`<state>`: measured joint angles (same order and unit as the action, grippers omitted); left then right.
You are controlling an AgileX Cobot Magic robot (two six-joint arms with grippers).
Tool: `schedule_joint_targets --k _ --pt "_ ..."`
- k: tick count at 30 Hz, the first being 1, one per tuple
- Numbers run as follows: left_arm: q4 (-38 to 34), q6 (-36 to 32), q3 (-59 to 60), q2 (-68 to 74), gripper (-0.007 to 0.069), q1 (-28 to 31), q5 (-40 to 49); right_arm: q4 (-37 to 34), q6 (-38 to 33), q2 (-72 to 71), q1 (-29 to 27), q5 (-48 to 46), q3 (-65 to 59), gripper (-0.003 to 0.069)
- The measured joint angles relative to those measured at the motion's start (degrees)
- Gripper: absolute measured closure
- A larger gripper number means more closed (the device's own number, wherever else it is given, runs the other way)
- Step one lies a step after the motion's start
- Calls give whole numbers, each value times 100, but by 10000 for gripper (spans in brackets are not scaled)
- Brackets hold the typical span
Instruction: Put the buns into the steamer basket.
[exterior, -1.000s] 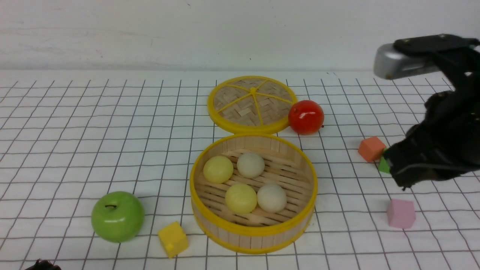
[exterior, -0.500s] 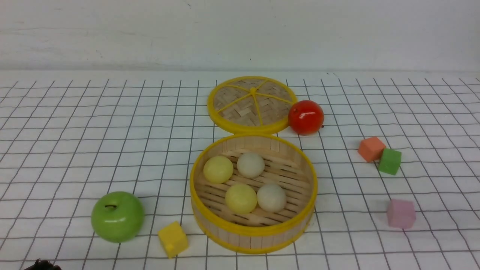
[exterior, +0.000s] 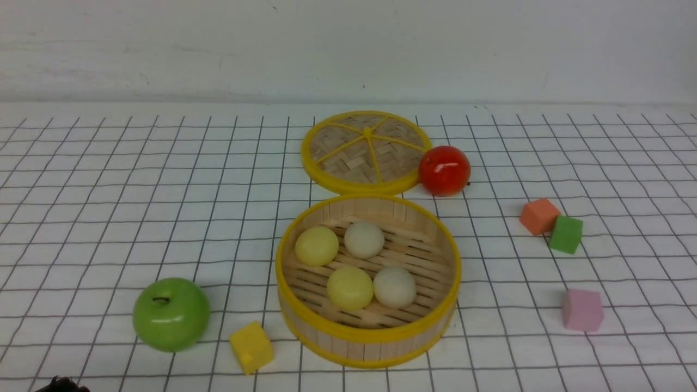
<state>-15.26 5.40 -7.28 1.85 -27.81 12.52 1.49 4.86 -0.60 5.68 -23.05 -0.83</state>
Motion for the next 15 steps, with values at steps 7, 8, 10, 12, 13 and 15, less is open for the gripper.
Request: schedule_joint_targets --k 7,8,10,12,13,15 --pt "0 0 0 0 442 0 0 -4 6 0 0 55 -16 670" --pt "0 0 0 0 442 0 0 -6 6 0 0 59 -16 669" --pt "0 0 0 0 442 0 0 -6 6 0 0 59 -16 669" --pt "0 0 0 0 439 0 0 -6 6 0 0 59 -16 669" --pt "0 0 0 0 439 0 0 -6 6 0 0 59 -16 669" --pt "0 0 0 0 434 0 0 -6 6 0 0 59 -16 666"
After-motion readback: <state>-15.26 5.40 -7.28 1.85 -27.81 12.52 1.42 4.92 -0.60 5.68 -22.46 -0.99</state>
